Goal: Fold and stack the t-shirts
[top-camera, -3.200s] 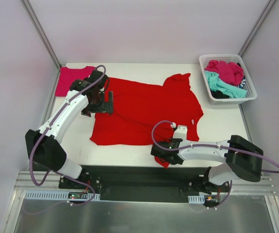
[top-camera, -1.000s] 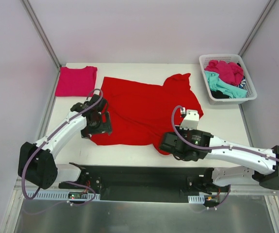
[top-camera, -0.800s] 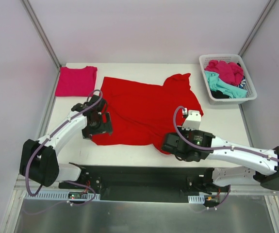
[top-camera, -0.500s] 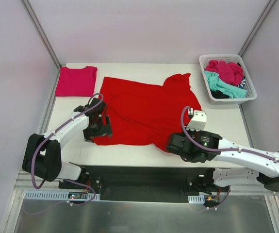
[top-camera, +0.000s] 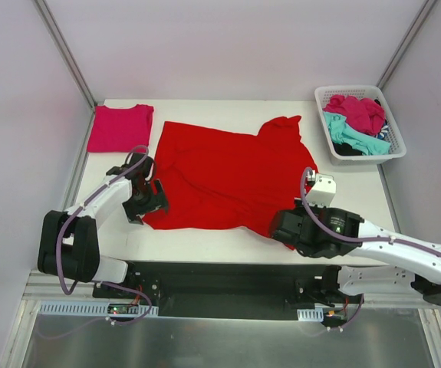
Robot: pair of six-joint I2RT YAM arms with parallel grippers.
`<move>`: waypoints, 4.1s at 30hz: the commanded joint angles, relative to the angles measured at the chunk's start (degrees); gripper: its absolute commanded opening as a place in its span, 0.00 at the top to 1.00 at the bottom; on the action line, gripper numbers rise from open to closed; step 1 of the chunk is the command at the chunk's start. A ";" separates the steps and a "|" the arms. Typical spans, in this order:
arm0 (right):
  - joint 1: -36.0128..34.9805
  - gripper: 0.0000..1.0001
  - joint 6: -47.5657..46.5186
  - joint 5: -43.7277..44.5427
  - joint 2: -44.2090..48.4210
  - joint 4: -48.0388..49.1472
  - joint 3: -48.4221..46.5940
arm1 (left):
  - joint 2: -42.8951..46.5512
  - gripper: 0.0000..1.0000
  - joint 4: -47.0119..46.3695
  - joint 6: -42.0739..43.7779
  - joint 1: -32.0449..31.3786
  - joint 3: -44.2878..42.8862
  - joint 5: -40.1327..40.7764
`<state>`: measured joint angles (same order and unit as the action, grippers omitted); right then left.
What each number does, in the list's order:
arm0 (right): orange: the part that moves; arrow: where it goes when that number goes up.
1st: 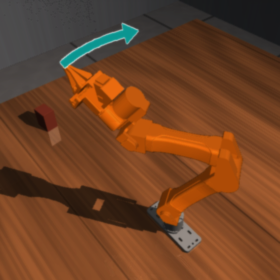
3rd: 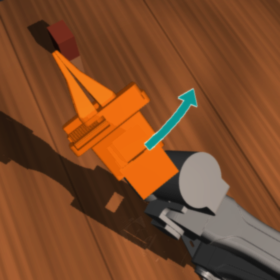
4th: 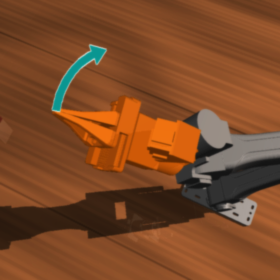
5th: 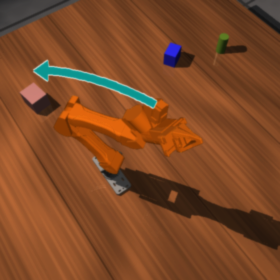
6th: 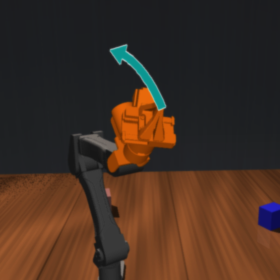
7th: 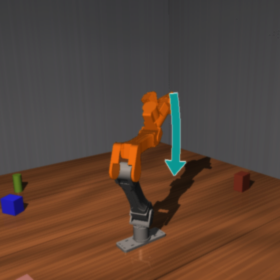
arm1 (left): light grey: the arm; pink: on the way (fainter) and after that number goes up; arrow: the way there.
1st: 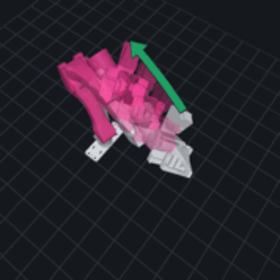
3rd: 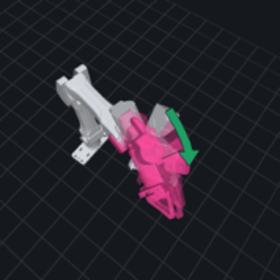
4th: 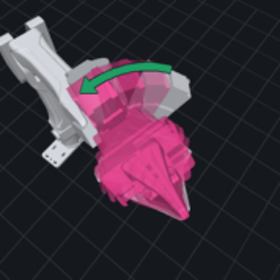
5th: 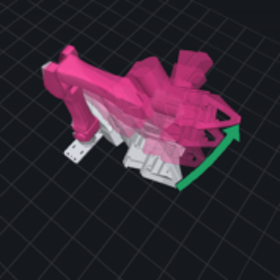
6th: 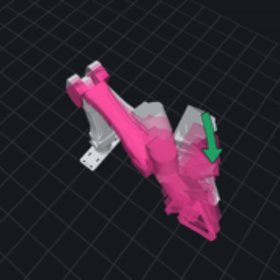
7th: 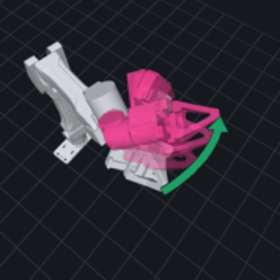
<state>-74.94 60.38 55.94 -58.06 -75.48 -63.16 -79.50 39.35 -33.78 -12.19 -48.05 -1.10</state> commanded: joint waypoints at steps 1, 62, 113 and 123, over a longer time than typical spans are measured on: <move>-0.21 0.99 0.97 2.24 1.99 -5.64 -0.57 | 1.63 0.17 0.72 -0.32 1.99 -0.90 -1.00; 0.32 0.99 -0.17 2.59 8.31 -5.38 3.30 | 4.09 1.00 -4.64 -5.07 7.61 5.69 -9.79; 1.46 0.99 2.72 -12.70 31.43 -15.48 -1.80 | 30.10 1.00 24.54 1.70 7.79 -16.90 -8.48; 1.46 0.99 0.71 -16.92 29.85 -11.27 -0.12 | 33.01 1.00 27.70 1.52 7.79 -17.86 -9.27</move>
<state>-73.28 62.19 41.06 -26.52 -77.08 -62.94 -48.01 63.83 -33.36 -5.13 -63.35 -8.99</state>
